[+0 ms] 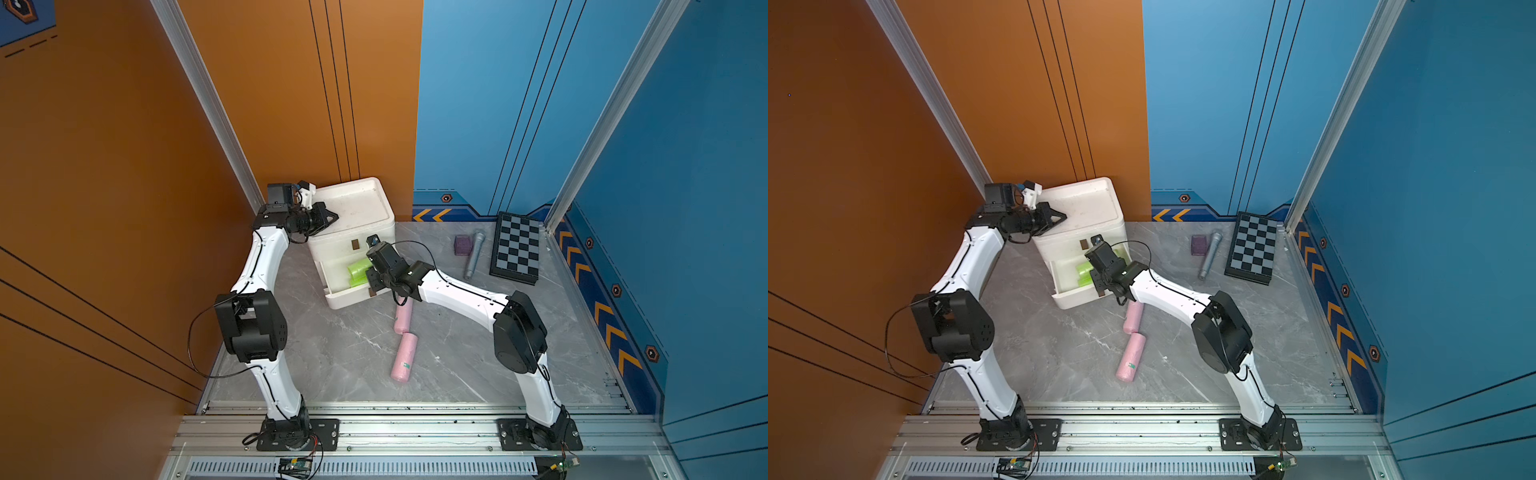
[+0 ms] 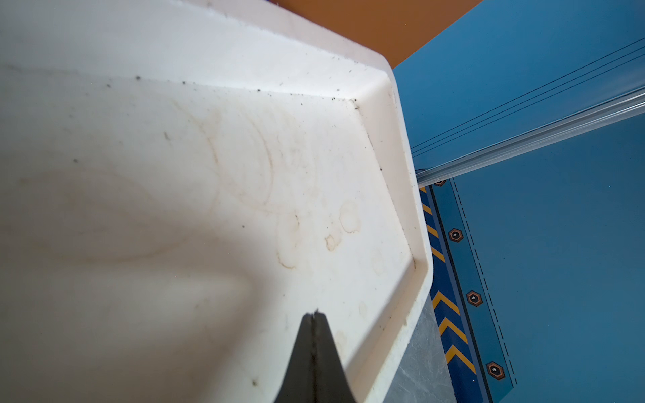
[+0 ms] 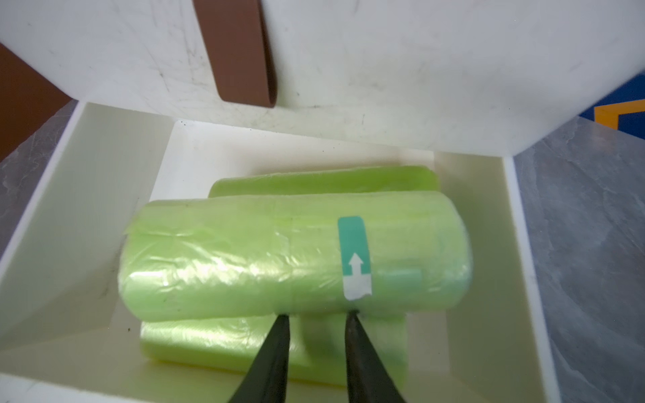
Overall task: Sort the rolls of trash bags by color and place them into the drawer
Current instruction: Adjust the roll of trash bags in the drawer.
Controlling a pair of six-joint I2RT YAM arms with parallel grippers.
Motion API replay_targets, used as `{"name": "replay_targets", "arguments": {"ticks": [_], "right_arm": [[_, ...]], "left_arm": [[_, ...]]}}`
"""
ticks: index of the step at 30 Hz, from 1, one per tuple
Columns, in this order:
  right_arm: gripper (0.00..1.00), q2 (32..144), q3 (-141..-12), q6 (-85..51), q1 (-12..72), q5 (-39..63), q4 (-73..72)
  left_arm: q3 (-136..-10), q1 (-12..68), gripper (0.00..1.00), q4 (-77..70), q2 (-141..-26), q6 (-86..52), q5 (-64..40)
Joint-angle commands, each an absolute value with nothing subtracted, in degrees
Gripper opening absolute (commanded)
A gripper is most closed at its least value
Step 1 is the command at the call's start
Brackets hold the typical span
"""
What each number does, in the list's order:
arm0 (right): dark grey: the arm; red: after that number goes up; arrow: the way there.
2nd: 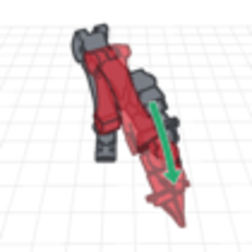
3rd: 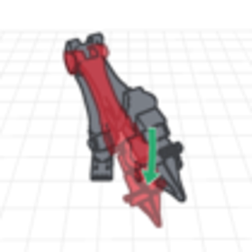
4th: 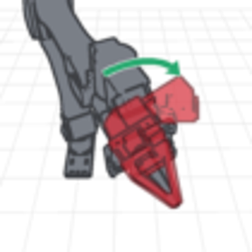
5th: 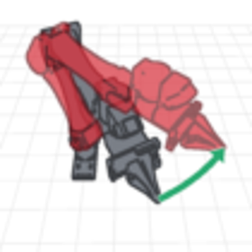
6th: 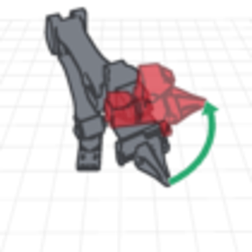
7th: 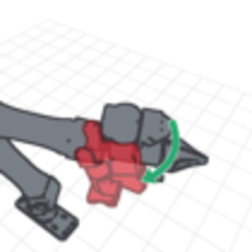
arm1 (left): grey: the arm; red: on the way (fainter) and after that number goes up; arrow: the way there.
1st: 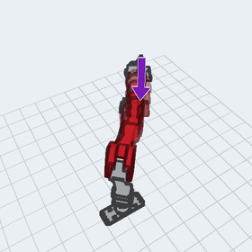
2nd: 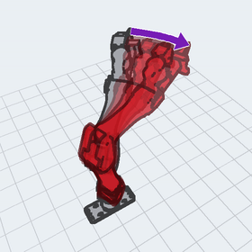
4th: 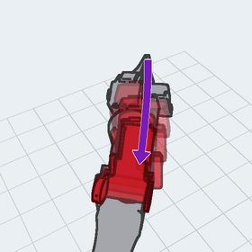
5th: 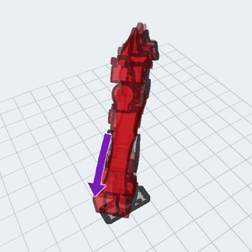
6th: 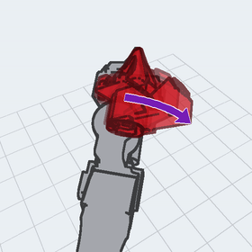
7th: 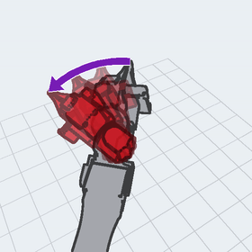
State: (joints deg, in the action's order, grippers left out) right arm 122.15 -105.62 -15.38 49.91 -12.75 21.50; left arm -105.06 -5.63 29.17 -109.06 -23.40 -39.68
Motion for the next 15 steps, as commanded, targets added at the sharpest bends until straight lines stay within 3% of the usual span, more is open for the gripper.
{"name": "replay_targets", "arguments": {"ticks": [1,15], "right_arm": [[0.30,123.75,-108.37,-13.86,49.41,-13.56,21.76],[0.30,121.42,-108.27,-13.06,49.38,-13.33,17.21]], "left_arm": [[-102.30,-8.25,0.00,36.73,-112.34,-22.09,-34.01],[-102.22,-8.27,0.00,36.71,-112.64,-21.98,-34.07]]}}
